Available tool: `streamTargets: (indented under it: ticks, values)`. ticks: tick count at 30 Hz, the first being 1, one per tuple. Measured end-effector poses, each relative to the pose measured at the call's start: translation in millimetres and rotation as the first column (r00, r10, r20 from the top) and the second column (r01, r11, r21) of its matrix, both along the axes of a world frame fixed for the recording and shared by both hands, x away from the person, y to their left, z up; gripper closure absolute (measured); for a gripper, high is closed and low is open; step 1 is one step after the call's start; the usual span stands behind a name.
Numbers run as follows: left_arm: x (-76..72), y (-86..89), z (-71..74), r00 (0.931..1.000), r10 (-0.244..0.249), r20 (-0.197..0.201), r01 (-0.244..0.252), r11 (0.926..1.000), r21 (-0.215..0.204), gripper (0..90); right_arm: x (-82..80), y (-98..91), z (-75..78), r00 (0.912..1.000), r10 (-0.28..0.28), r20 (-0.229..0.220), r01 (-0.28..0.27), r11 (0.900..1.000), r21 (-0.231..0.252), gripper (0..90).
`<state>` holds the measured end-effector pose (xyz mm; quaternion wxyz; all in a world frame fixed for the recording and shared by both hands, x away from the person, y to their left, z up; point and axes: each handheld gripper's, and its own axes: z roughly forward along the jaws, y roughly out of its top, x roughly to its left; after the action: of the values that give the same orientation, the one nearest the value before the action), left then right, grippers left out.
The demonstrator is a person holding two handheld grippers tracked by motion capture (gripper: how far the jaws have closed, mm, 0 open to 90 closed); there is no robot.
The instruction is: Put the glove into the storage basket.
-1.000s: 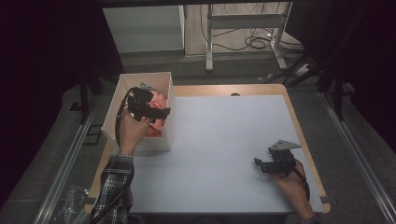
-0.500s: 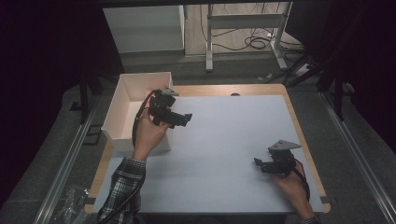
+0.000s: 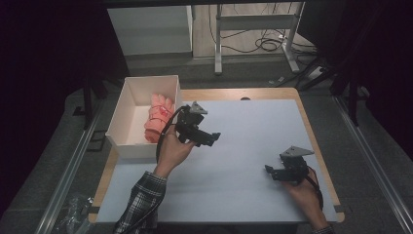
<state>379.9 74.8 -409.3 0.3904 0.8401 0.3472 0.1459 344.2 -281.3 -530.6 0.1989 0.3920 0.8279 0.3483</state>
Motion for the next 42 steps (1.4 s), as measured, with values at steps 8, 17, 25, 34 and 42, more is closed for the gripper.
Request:
streamTargets:
  ticks: [8,17,25,34,42]
  values:
    - [-9.1,-12.3,-19.0,0.9989,-0.047,-0.003,0.047,0.9989,-0.003,0.5,0.1,-0.1,0.0,1.0000,0.001,0.001,-0.001,1.0000,-0.001,22.5]
    - [-15.9,-16.3,-48.0,0.9972,-0.071,-0.024,0.071,0.9975,-0.003,0.5,0.0,0.0,0.0,1.0000,0.000,0.000,0.000,1.0000,-0.001,22.5]
    - [-22.2,-17.3,-79.2,0.9953,-0.079,-0.056,0.079,0.9969,0.003,0.5,0.0,-0.1,0.0,1.0000,0.001,0.000,-0.001,1.0000,-0.002,22.5]
    - [-29.2,-9.0,-104.3,0.9941,-0.075,-0.078,0.077,0.9969,0.018,0.5,0.0,0.0,0.0,1.0000,0.000,0.000,0.000,1.0000,-0.001,22.5]
    - [-33.6,1.1,-123.4,0.9946,-0.049,-0.092,0.052,0.9978,0.040,0.5,0.0,0.0,0.0,1.0000,0.001,0.001,-0.001,1.0000,-0.001,22.5]
